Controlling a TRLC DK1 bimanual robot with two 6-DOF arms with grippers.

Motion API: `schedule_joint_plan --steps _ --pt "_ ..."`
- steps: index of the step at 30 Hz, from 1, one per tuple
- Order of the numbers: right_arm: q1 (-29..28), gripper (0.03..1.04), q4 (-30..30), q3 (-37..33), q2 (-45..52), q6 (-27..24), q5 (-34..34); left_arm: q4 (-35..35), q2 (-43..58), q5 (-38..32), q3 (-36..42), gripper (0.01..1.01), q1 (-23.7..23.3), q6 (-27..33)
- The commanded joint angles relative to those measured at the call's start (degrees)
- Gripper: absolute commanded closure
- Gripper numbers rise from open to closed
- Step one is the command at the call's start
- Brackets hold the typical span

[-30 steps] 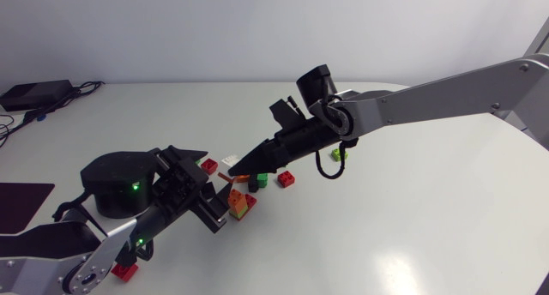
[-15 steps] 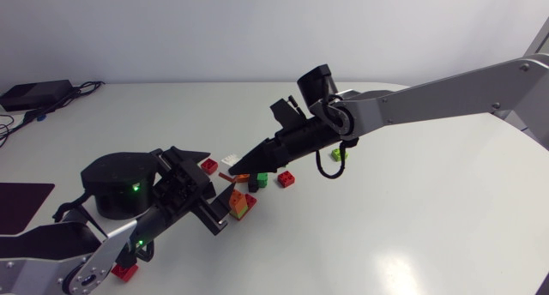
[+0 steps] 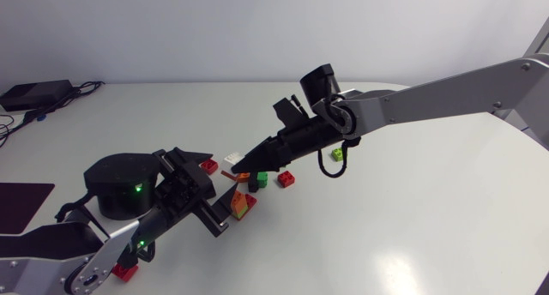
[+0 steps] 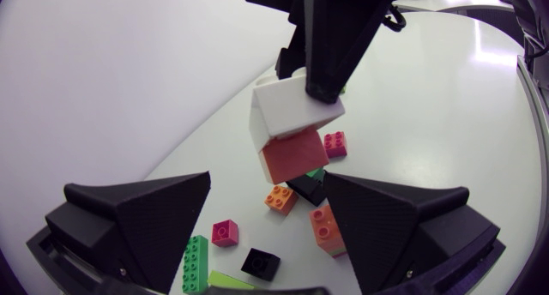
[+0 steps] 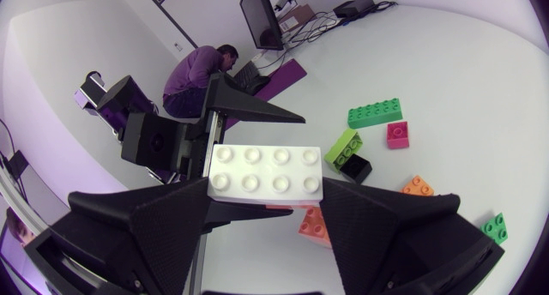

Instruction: Disassemble duplo

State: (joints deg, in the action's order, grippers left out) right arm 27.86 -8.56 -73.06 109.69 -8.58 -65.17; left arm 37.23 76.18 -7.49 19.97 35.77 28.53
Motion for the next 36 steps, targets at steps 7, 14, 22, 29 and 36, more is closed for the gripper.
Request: schedule_joint_plan --steps 7,14,22,29,36 --pt "0.8 0.52 1.8 2.0 0.2 -1.3 0.0 -0.1 -1.8 4.5 -1.9 0.121 1.4 0.2" --pt "1.7 0.52 2.3 2.1 0.0 -1.3 0.0 -0.3 -1.5 5.0 -2.0 0.179 1.7 0.2" --pt "2.5 0.52 2.3 2.8 -1.0 -1.3 0.0 -0.8 -1.6 5.1 -1.9 0.315 1.5 -0.4" --pt "2.7 0.52 2.3 3.1 -1.5 -1.3 0.0 -1.0 -1.7 5.1 -2.1 0.441 1.1 -2.2" --pt "2.8 0.52 2.3 3.4 -2.1 -1.4 0.0 -1.5 -2.4 5.1 -2.4 0.730 1.0 -3.3"
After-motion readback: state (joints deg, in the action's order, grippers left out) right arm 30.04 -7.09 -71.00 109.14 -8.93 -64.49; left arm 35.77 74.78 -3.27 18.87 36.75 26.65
